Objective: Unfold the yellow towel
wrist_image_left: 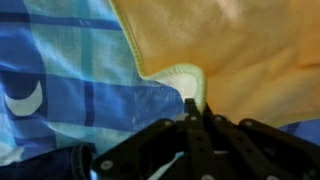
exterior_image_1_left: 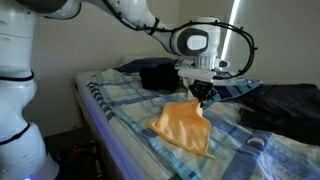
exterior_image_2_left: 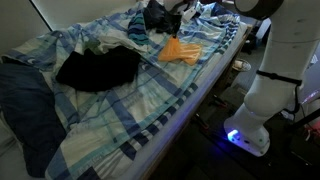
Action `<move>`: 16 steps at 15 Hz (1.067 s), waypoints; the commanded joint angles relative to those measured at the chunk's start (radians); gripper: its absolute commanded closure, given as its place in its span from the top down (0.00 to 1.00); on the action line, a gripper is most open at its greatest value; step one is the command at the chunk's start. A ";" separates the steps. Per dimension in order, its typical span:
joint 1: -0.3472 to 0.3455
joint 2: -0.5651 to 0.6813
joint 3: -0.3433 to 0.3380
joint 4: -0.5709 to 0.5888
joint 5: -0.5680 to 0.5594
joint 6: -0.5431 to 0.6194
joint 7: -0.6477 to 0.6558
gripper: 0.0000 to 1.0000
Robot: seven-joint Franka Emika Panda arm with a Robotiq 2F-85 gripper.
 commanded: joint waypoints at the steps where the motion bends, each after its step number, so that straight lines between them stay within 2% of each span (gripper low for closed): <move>1: 0.007 0.069 0.011 0.092 0.005 0.007 0.056 0.05; 8: -0.010 0.190 0.010 0.273 0.010 -0.009 0.144 0.05; 14: -0.026 0.278 0.009 0.405 -0.007 -0.030 0.149 0.06; 15: -0.026 0.291 0.009 0.418 -0.009 -0.038 0.148 0.12; 16: -0.027 0.301 0.010 0.424 -0.011 -0.045 0.144 0.32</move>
